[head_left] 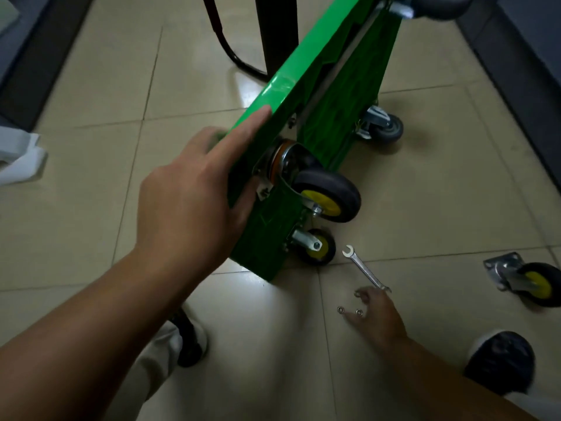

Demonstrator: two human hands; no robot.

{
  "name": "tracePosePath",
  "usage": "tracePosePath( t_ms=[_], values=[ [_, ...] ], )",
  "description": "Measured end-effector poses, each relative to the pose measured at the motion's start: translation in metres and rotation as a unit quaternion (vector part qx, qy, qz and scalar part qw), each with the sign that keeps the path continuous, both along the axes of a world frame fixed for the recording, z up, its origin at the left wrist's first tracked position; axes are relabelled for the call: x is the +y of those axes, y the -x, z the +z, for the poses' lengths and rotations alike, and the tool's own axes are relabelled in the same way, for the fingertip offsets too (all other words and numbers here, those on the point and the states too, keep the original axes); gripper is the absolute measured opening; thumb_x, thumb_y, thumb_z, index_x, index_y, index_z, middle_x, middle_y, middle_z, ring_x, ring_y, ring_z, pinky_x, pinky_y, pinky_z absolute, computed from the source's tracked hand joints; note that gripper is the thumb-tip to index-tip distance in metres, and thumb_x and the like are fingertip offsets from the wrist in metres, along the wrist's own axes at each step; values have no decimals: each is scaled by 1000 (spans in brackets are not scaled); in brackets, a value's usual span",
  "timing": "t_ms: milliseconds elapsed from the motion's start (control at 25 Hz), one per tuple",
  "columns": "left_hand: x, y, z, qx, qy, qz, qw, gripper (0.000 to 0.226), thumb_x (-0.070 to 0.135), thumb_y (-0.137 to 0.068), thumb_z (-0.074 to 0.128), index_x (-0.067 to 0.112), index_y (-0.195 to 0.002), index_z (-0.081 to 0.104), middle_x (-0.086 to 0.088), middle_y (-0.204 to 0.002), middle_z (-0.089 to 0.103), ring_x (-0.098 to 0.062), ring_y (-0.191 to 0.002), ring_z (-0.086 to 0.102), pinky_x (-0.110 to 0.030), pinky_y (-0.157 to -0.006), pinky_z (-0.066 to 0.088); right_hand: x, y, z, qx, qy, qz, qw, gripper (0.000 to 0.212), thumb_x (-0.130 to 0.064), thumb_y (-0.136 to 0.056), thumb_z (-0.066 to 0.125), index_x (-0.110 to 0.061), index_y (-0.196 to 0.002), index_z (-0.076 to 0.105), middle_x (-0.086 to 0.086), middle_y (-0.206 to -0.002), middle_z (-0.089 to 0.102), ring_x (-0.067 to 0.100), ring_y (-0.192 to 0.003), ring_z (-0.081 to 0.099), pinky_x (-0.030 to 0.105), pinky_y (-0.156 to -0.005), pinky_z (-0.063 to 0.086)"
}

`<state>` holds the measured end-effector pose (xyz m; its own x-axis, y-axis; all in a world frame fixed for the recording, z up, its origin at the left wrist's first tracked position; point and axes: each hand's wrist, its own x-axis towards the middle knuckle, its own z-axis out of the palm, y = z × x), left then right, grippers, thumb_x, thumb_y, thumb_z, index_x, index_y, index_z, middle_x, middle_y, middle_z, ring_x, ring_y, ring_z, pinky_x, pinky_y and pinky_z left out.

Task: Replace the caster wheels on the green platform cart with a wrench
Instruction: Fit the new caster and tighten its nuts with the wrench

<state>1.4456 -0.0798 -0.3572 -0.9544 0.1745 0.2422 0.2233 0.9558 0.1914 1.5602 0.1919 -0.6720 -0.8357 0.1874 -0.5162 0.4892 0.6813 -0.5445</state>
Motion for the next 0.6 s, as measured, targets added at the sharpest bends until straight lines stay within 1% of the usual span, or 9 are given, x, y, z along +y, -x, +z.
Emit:
tracePosePath(
  t_ms=[80, 120, 240, 320, 480, 600],
  values=[
    [-1, 0, -1, 5, -1, 6, 1000, 71, 34, -92, 63, 46, -154, 32, 4, -125, 62, -29, -84, 64, -31, -58, 45, 9, -16, -22, -63, -51, 13, 997, 57, -27, -69, 88, -12, -116, 60, 7, -115, 58, 26, -104, 61, 40, -87, 53],
    [-2, -1, -1, 9, -1, 7, 1000, 69, 34, -93, 62, 46, -154, 33, 5, -124, 62, -28, -85, 64, -31, -58, 45, 12, -21, -29, -81, -70, 11, 994, 54, -23, -69, 87, -10, -113, 58, 10, -113, 57, 30, -104, 61, 41, -86, 53],
    [-3, -2, -1, 11, -7, -2, 1000, 67, 38, -92, 56, 47, -154, 32, 8, -125, 61, -24, -87, 64, -34, -59, 51, 19, -29, -41, -80, -72, -31, 994, 42, -6, -70, 81, -3, -102, 53, 16, -102, 54, 39, -93, 61, 44, -79, 52],
    [-2, -2, -2, 8, -10, -6, 1000, 69, 38, -90, 56, 46, -154, 31, 8, -129, 61, -24, -92, 64, -38, -61, 54, 23, -32, -47, -62, -57, -33, 996, 35, -1, -70, 78, -2, -95, 54, 17, -93, 56, 40, -88, 60, 43, -75, 49],
    [-2, -3, -2, 10, -4, -4, 1000, 69, 37, -91, 55, 45, -155, 30, 3, -131, 61, -28, -95, 64, -41, -64, 55, 23, -35, -55, -63, -88, -45, 993, 24, -8, -76, 75, -3, -89, 55, 18, -87, 61, 38, -88, 62, 39, -71, 45],
    [-2, -2, -2, 9, -8, -6, 1000, 70, 36, -91, 56, 44, -155, 31, 2, -130, 61, -29, -96, 63, -45, -66, 55, 18, -38, -56, -84, -108, -49, 989, 19, -15, -83, 70, -7, -82, 54, 15, -83, 57, 37, -92, 62, 36, -70, 42]
  ],
)
